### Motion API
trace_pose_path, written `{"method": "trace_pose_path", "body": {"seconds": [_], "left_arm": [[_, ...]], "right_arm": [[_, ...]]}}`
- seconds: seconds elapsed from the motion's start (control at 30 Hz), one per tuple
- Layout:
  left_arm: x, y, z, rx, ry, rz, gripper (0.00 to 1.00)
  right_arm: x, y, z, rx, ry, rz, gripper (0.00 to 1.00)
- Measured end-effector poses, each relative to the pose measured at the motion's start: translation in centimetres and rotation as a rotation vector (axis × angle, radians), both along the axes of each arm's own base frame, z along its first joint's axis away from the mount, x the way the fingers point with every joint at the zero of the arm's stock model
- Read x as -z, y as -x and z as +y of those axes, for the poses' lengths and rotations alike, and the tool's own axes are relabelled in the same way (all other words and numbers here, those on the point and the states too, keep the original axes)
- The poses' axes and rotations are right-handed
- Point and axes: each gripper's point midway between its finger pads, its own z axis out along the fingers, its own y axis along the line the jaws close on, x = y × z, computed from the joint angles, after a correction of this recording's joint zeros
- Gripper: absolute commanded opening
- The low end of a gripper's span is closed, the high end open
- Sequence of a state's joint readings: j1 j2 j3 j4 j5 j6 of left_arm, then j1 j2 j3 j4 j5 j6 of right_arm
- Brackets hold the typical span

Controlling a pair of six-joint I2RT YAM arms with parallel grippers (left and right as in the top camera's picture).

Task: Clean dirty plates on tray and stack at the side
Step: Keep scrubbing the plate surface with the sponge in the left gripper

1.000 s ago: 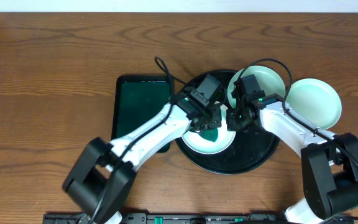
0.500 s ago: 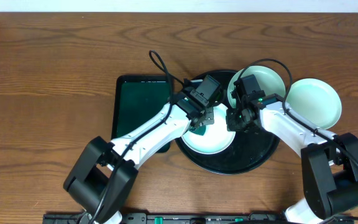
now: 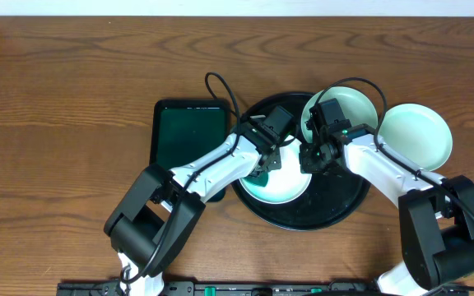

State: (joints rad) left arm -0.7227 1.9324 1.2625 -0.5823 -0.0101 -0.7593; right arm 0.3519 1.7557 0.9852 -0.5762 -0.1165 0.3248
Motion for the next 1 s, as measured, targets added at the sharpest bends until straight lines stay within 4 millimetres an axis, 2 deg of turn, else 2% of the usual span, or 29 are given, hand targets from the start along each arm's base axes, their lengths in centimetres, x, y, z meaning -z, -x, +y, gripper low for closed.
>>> {"method": "trace_pose_path", "body": {"seconds": [0.17, 0.43, 0.53, 0.73, 1.0], "left_arm": [[-0.1, 0.4, -1.1, 0.009, 0.075, 0.045, 0.07], [-0.8, 1.3, -4.5, 0.067, 0.247, 0.101, 0.07], [-0.9, 1.6, -4.9, 0.092, 0.265, 0.111, 0.07], [-1.6, 1.3, -4.6, 0.165, 0.24, 0.064, 0.07], [-1.9, -0.5, -1.0, 0.182, 0.051, -0.045, 0.07]], "right_arm": [[0.0, 0.0, 0.0, 0.0, 0.0, -0.001, 0.01], [0.0, 0.0, 0.0, 0.0, 0.0, 0.0, 0.01], [0.0, 0.0, 0.0, 0.0, 0.0, 0.0, 0.01], [0.0, 0.0, 0.0, 0.0, -0.001, 0.0, 0.01], [0.0, 0.0, 0.1, -0.001, -0.003, 0.002, 0.01]]}}
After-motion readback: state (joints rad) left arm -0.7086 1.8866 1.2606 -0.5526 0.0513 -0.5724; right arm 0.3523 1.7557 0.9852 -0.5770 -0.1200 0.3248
